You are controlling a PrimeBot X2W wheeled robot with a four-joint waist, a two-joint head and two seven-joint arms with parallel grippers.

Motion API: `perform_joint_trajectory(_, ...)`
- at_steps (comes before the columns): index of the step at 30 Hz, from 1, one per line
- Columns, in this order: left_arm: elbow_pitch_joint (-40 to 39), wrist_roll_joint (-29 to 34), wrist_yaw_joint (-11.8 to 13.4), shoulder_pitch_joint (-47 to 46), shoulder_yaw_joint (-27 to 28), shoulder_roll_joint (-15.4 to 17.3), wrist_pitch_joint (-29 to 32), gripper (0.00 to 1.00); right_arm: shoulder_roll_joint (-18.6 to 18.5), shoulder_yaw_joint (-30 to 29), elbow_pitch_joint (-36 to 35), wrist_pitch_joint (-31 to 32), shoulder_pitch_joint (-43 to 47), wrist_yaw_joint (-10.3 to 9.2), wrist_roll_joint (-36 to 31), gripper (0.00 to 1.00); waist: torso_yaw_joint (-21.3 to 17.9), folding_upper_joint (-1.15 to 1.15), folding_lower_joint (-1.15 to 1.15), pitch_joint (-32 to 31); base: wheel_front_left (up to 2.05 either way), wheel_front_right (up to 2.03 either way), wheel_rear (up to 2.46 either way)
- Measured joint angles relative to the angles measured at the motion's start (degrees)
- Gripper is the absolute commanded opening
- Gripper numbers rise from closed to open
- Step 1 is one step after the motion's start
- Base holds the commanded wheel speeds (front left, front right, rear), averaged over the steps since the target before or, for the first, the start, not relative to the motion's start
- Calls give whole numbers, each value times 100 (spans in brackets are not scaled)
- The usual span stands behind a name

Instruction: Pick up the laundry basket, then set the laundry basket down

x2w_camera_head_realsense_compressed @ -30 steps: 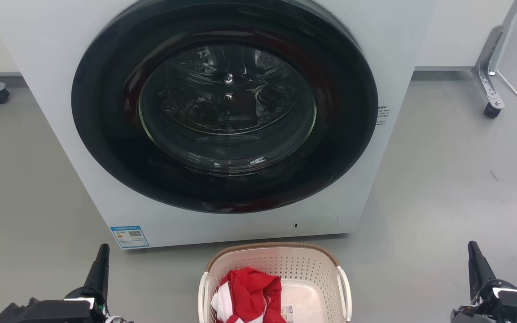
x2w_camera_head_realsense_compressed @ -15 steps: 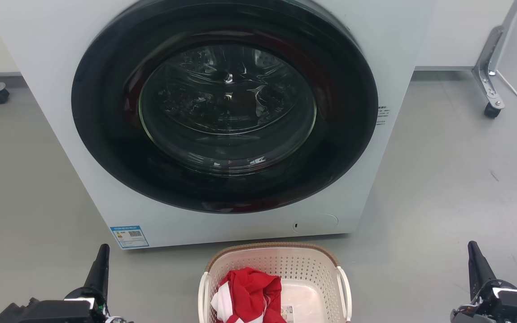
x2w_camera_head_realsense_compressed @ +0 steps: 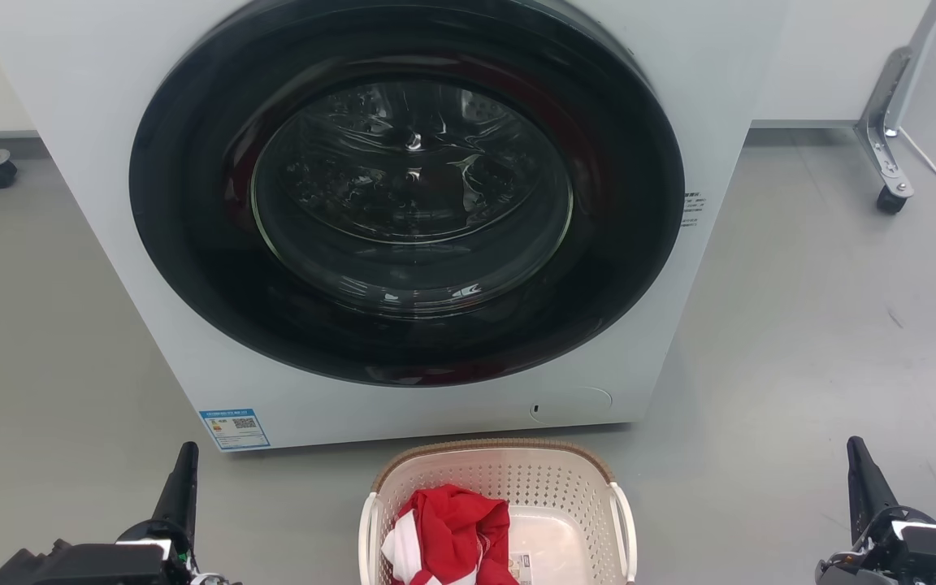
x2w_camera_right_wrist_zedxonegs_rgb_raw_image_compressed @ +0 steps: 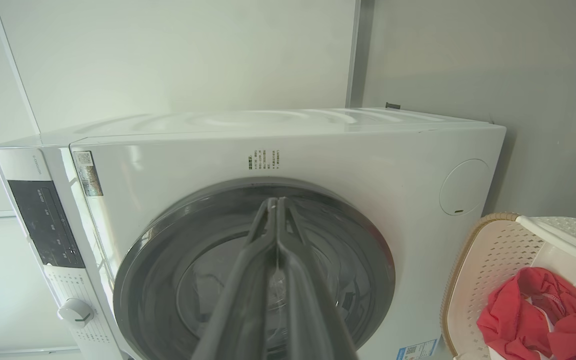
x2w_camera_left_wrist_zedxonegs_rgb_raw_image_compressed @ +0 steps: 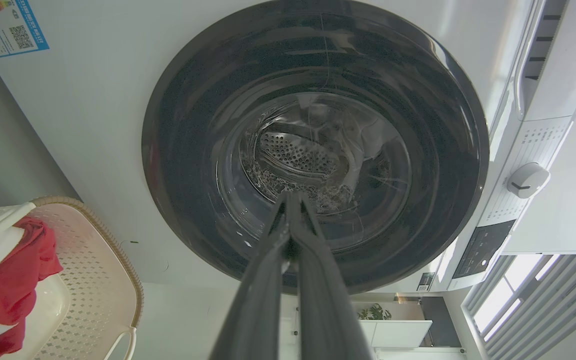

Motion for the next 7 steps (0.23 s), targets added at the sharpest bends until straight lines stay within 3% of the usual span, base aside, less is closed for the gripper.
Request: perform_joint_trajectory(7,0,0,0,0,0,0,0,0,0,0,0,0,0,0,0,0,0,0,0,0,0,0,0)
